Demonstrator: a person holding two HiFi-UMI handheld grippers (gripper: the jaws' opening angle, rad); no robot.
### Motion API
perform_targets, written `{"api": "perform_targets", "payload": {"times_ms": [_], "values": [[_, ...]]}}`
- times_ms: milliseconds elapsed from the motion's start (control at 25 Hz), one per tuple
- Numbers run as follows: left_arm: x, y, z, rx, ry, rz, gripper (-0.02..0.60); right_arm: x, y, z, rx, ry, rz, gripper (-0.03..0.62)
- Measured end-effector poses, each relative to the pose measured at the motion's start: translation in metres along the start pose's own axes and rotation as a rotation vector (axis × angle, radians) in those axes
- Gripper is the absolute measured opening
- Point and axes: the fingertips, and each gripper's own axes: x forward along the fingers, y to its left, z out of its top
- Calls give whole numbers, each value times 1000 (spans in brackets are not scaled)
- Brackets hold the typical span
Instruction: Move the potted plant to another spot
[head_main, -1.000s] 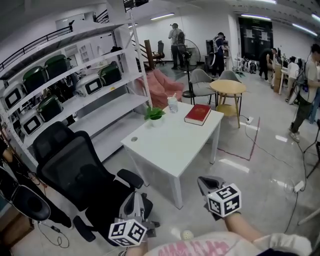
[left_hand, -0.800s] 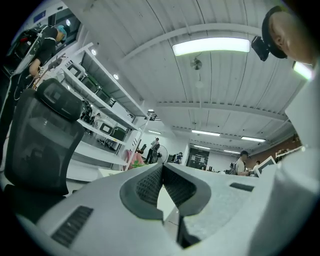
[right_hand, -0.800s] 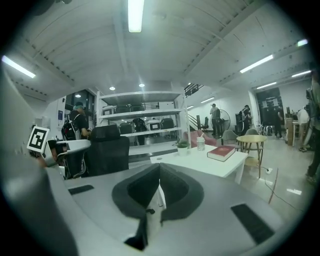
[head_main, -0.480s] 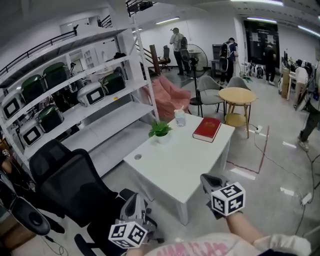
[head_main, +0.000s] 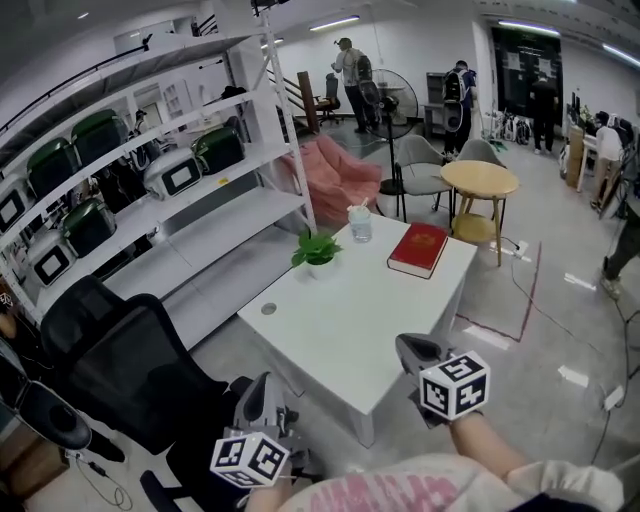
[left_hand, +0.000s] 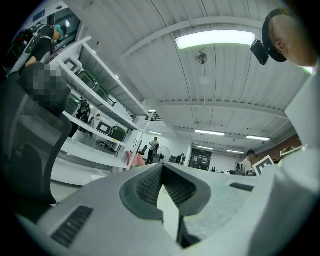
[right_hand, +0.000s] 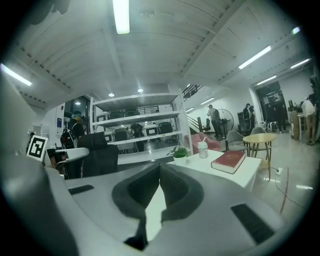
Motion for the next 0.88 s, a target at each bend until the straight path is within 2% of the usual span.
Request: {"api": "perform_targets", "payload": {"times_ms": [200,520,880], "values": [[9,15,-17,-35,46,4,3,19,-4,-20,56,38,13,5],[54,38,-30,-55,88,-22,3,64,-19,-27,149,17,54,6],[151,91,-43,-94,156,-57,3,169,-51,-19,179,58,32,6]]}}
